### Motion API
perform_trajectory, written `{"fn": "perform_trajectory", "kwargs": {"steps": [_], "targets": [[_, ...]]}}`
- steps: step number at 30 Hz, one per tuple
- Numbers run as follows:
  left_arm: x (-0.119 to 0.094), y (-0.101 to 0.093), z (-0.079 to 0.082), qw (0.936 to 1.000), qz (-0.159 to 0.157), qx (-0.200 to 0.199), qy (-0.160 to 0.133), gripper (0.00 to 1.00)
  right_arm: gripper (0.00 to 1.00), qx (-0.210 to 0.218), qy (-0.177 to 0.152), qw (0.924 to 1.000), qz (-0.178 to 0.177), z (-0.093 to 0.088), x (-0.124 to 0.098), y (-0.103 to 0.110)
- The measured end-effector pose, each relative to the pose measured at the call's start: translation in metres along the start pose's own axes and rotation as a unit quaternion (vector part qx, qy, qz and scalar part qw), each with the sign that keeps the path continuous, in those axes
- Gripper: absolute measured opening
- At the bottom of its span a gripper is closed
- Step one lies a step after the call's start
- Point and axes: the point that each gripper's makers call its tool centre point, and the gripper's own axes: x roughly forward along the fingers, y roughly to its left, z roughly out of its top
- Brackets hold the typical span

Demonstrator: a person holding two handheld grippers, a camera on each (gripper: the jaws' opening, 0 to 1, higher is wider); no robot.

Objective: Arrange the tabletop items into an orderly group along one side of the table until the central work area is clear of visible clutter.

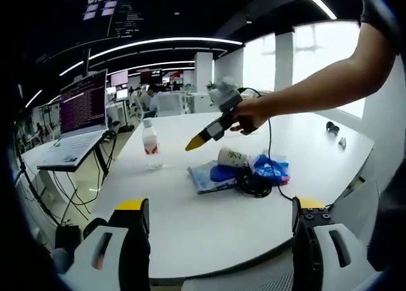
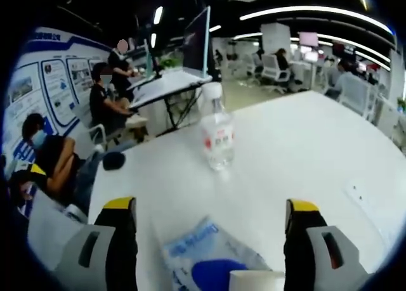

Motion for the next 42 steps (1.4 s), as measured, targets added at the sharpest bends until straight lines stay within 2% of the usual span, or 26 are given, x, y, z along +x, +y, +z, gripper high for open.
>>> {"fn": "perform_trajectory", "kwargs": {"steps": [5,10,21,31,35,39,42], "targets": [[-0.001,-0.004,0.001,1.0,-0.004,0.005,-0.002,0.93,1.0,0.004,-0.002,1.0,-0.003,-0.006,-0.018,0.006],[-0.002,-0.008,0.001,0.9999,-0.01,0.004,-0.006,0.94,1.0,0.01,0.001,0.9999,-0.007,-0.017,-0.033,0.004],[-0.004,-0.013,-0.002,0.9999,-0.013,0.003,-0.006,0.95,1.0,0.028,0.004,0.9995,-0.012,-0.034,-0.06,0.009],[-0.007,-0.016,-0.006,0.9999,-0.015,0.0,-0.002,0.95,1.0,0.04,0.03,0.9986,-0.019,-0.06,-0.067,0.01],[-0.007,-0.017,-0.006,0.9999,-0.015,0.0,-0.002,0.95,0.98,0.053,0.038,0.9975,-0.026,-0.07,-0.069,0.004],[-0.007,-0.018,-0.007,0.9998,-0.017,0.0,0.0,0.95,1.0,0.057,0.061,0.9962,-0.027,-0.082,-0.069,-0.001],[-0.007,-0.019,-0.008,0.9998,-0.019,0.0,0.0,0.95,1.0,0.063,0.069,0.9952,-0.028,-0.087,-0.066,-0.014]]}}
